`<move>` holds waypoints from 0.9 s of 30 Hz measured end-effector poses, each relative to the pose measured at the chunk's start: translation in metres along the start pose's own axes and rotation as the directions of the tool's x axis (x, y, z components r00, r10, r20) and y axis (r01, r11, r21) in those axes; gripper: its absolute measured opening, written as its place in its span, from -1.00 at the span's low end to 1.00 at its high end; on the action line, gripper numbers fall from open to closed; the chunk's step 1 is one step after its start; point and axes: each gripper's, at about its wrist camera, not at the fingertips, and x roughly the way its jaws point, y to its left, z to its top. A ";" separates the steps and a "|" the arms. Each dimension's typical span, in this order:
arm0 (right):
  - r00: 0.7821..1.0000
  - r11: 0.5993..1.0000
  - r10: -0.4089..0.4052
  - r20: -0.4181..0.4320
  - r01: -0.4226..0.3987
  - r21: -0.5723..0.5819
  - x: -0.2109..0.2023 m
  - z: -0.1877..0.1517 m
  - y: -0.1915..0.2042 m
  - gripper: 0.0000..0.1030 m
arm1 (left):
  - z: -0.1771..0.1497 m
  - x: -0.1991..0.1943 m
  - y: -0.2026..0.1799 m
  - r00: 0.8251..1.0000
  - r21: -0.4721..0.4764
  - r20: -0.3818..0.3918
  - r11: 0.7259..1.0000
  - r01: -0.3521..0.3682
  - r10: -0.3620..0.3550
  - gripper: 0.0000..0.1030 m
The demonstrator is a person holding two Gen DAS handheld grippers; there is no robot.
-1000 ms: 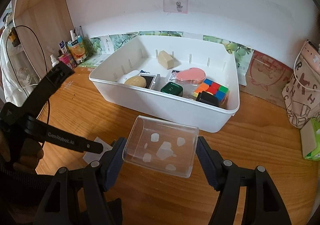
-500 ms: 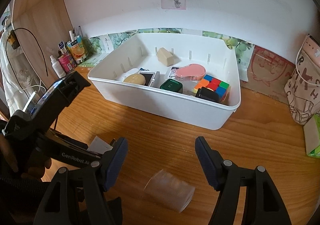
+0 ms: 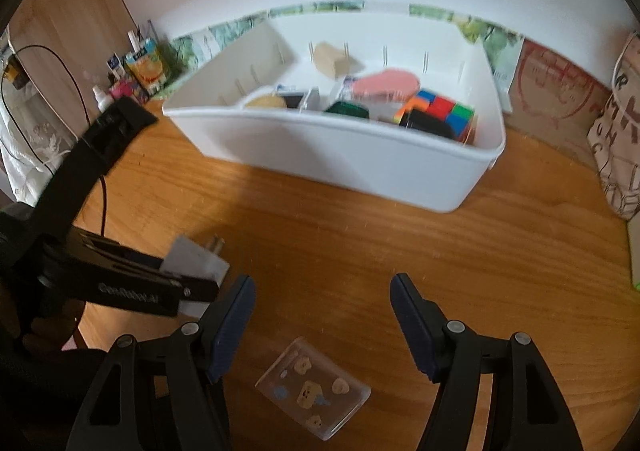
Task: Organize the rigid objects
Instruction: 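Carry the white charger and clear box up and over the white bin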
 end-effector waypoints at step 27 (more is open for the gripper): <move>0.980 0.999 0.039 -0.196 -0.037 0.013 0.021 -0.028 -0.004 -0.09 | -0.097 0.000 0.039 0.999 -0.160 0.042 0.987 0.014 -0.007 0.20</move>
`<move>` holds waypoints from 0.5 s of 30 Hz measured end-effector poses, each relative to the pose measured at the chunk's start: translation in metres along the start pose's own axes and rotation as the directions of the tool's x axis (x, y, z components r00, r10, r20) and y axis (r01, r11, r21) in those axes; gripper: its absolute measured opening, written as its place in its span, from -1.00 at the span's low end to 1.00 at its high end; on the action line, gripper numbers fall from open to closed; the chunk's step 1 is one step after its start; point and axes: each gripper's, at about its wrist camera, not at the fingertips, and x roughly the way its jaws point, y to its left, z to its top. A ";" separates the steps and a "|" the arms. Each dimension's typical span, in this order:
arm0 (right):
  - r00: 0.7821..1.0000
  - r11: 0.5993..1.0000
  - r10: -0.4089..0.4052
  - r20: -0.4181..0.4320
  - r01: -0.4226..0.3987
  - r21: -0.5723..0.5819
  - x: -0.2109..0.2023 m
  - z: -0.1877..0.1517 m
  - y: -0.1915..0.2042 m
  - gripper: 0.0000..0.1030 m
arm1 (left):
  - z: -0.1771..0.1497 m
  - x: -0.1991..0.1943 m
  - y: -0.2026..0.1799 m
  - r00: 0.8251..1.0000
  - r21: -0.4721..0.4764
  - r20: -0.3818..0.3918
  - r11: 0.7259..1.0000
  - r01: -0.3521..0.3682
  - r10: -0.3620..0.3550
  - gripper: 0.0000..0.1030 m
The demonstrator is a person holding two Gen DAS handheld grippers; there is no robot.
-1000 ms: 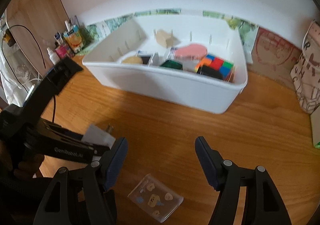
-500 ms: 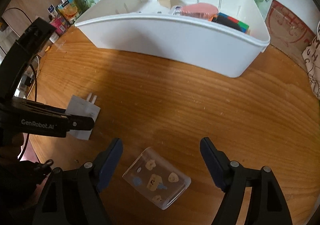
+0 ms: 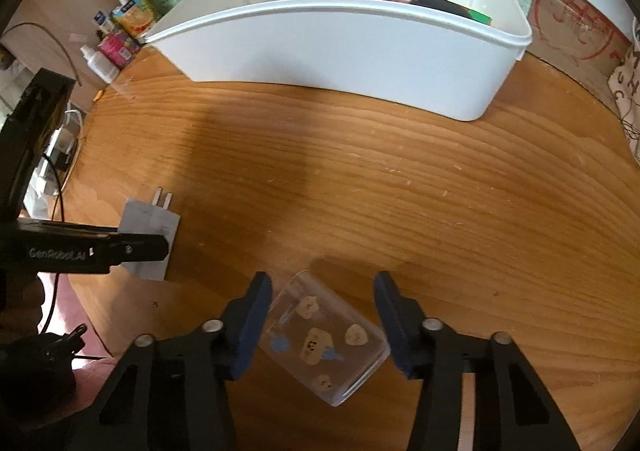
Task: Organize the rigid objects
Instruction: 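Carry the white charger and clear box up and over the white bin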
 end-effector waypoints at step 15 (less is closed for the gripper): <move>0.999 0.999 0.039 0.005 -0.039 -0.022 -0.006 -0.014 -0.005 0.16 | -0.032 -0.004 -0.018 0.997 0.009 0.037 0.997 -0.070 0.070 0.16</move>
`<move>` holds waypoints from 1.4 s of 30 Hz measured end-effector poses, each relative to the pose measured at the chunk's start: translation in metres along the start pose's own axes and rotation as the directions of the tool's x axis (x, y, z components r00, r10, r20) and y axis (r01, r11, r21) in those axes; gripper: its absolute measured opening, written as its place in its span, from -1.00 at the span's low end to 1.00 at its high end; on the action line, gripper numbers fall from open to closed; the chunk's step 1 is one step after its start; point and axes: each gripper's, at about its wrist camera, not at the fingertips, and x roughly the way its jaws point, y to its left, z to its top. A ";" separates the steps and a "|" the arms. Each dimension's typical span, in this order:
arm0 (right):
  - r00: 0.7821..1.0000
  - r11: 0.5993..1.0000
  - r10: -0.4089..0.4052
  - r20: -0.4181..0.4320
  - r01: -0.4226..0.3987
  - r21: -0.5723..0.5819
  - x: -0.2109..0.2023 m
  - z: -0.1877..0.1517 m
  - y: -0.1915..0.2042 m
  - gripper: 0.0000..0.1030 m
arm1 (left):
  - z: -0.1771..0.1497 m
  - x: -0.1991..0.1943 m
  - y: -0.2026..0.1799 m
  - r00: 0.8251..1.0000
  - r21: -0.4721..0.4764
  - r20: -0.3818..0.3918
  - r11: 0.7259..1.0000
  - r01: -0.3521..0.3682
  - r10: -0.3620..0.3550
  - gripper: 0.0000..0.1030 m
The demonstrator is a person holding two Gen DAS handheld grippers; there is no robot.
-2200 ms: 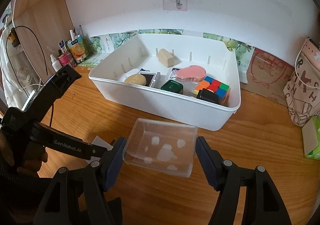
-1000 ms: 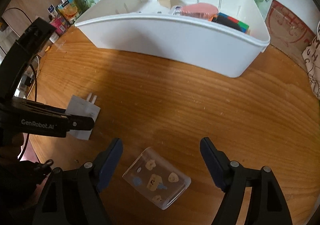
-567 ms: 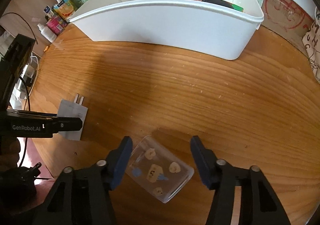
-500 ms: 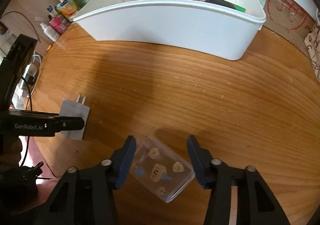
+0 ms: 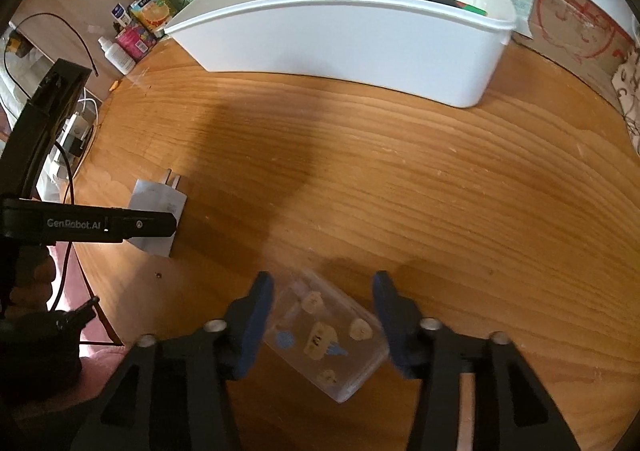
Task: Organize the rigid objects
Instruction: 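Carry the white charger and clear box up and over the white bin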
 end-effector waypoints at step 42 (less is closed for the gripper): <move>0.980 0.996 -0.070 -0.184 0.078 0.035 0.028 -0.004 0.071 0.53 | 0.019 -0.018 0.033 0.992 0.292 -0.122 0.956 0.012 0.025 0.13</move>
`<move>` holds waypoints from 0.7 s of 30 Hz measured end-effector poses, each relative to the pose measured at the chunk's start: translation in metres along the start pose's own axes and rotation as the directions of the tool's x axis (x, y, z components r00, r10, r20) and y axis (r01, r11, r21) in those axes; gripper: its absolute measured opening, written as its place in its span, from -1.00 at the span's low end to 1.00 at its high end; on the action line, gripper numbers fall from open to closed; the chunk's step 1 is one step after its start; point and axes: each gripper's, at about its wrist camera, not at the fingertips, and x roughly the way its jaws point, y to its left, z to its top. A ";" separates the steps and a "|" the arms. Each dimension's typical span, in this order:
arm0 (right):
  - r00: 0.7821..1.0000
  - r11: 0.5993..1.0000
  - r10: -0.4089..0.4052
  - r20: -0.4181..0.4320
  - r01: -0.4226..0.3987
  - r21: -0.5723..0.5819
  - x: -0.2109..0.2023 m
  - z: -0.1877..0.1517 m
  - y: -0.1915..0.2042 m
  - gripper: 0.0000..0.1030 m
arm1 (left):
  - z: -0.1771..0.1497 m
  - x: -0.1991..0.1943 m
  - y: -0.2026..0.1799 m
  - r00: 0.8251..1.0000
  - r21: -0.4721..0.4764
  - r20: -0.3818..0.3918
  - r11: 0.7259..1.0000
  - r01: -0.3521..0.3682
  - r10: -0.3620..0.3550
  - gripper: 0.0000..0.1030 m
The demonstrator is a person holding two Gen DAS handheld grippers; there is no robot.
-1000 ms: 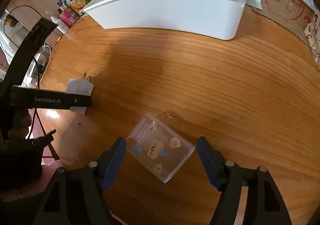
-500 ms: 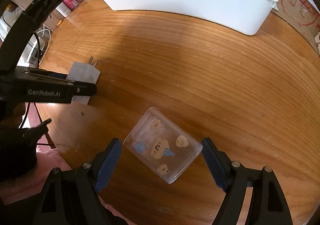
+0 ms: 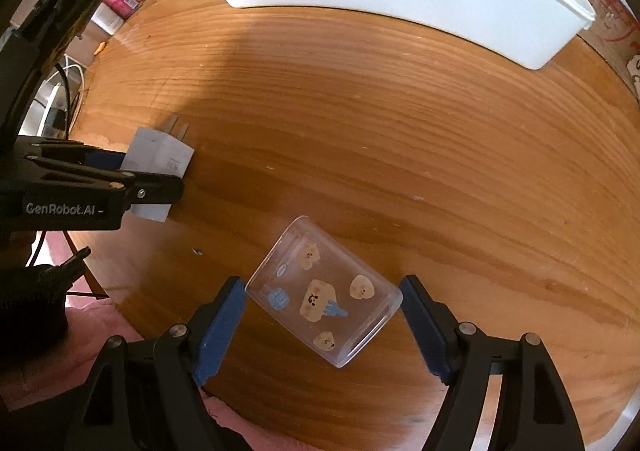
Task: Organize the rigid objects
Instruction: 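Carry the white charger and clear box up and over the white bin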
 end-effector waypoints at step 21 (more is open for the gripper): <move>0.990 0.997 0.068 0.120 -0.071 0.023 -0.046 0.083 0.073 0.53 | 0.055 -0.117 0.085 0.992 0.138 0.122 0.990 -0.034 0.017 0.13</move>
